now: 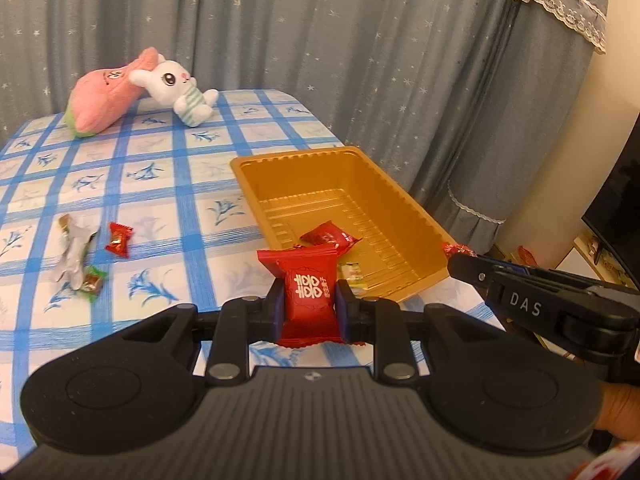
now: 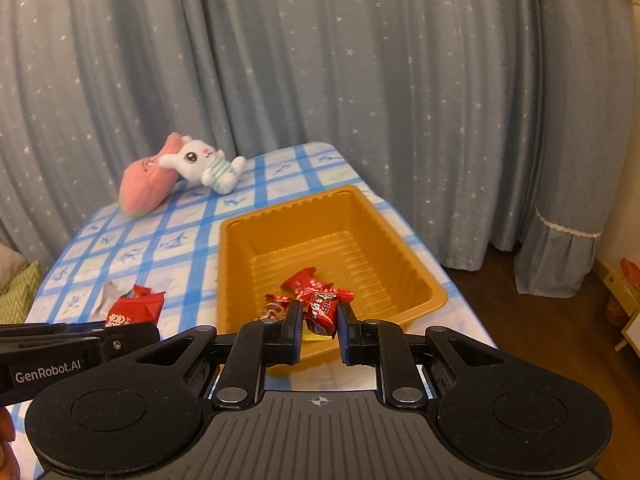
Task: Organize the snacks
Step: 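Carry the red candy and red packet over the orange tray with both grippers, then open both grippers to drop the red candy and red packet into the tray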
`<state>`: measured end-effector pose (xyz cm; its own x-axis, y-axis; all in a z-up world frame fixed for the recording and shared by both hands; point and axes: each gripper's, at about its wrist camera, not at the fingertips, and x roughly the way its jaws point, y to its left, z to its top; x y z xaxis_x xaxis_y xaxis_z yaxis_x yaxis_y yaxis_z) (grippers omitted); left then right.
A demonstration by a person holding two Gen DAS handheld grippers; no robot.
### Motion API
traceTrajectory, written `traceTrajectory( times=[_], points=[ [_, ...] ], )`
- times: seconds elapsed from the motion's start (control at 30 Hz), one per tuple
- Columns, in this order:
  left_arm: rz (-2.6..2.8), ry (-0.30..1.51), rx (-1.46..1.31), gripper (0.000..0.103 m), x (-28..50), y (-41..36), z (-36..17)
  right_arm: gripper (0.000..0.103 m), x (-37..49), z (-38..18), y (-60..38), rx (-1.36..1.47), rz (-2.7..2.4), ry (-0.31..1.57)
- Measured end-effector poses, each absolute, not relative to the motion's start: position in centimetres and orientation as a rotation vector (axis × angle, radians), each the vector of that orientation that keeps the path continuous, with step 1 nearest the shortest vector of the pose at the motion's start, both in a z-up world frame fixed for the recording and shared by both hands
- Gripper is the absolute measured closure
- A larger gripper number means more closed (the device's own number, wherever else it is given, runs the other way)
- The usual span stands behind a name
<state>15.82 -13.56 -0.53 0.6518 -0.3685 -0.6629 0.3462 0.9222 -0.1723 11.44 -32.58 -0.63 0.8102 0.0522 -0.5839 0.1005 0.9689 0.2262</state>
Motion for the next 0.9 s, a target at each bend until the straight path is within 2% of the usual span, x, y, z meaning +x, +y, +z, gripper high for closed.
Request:
traceTrajectory(
  times=[0.9],
  points=[
    [-0.458, 0.793, -0.019, 0.080, 22.0, -18.9, -2.6, 0.085, 17.0, -1.8, -37.2, 0.294, -0.071, 0.623]
  ],
)
